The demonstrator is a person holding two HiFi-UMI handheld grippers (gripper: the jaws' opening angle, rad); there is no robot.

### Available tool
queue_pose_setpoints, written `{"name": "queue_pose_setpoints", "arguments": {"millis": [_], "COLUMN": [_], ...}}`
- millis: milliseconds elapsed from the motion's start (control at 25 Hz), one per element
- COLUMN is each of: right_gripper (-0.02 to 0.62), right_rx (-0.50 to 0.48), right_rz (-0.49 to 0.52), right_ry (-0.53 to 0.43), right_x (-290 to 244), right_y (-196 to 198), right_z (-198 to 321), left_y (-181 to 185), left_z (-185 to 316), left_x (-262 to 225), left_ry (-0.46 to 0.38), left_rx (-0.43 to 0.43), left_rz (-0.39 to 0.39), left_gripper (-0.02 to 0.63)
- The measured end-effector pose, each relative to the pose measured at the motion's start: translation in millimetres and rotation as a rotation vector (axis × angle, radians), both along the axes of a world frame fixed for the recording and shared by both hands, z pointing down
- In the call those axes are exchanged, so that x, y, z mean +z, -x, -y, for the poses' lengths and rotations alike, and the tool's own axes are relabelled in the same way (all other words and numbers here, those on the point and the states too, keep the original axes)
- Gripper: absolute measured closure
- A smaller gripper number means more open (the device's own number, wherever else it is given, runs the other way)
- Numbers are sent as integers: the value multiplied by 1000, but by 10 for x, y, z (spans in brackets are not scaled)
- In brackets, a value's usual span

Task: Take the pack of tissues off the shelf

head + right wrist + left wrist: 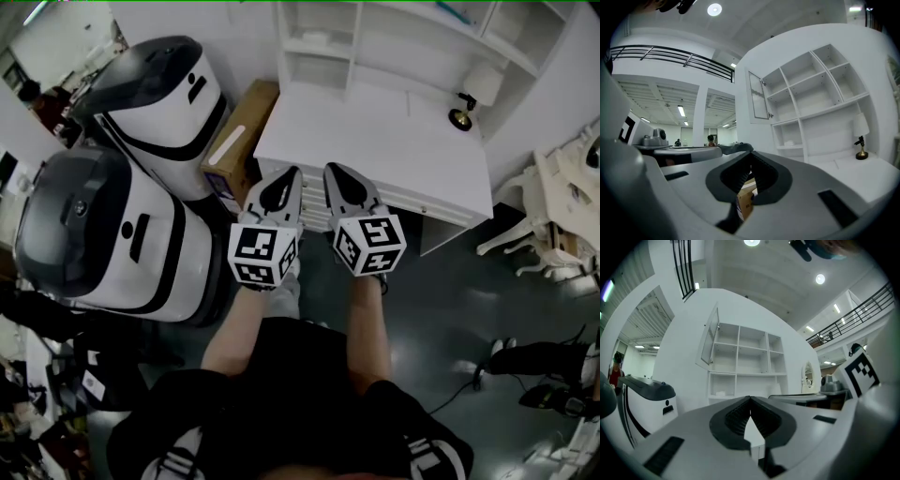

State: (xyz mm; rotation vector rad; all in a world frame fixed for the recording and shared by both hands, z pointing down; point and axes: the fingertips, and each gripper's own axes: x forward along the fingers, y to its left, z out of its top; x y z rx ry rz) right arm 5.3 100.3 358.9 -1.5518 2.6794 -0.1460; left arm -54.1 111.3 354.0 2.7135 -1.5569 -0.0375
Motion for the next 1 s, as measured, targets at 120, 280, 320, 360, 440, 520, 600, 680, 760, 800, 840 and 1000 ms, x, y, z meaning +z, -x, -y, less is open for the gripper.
{"name": "queue_pose_setpoints", "arguments": {"millis": [120, 280, 320, 360, 440, 520, 600, 680, 760, 800, 840, 1000], "right_gripper": [577, 577, 577, 577, 577, 577, 577, 577, 577, 577, 577, 577], "right_rx": [17, 11, 8, 5, -6, -19, -30, -36, -39, -39, -39, -44], "right_rz": [14, 26, 30, 35, 41, 44, 48, 58, 71, 77, 81, 91], "right_ry": [22, 49, 56, 64, 81, 99, 118, 135, 152, 162, 173, 203], "right_x": [55, 153, 184, 221, 303, 379, 450, 511, 580, 625, 673, 808], "right_y": [-90, -76, -66, -52, -4, 55, 94, 112, 124, 135, 154, 278], "right_z": [175, 467, 539, 605, 729, 872, 1032, 1198, 1374, 1462, 1549, 1889], "left_y": [-113, -156, -146, -128, -77, -28, 5, 32, 65, 87, 117, 278], "left_z": [116, 370, 447, 523, 672, 836, 1004, 1175, 1352, 1439, 1522, 1863], "left_x": [-70, -32, 9, 54, 134, 189, 236, 300, 390, 438, 482, 584], "left_ry": [-38, -21, -9, 5, 29, 47, 63, 83, 108, 120, 131, 156], "left_rx": [4, 24, 22, 18, 7, -2, -9, -21, -31, -34, -37, -53], "left_rz": [83, 75, 77, 80, 85, 87, 87, 89, 96, 99, 101, 100], "left_gripper": [595, 595, 595, 595, 595, 595, 595, 595, 595, 595, 595, 595]}}
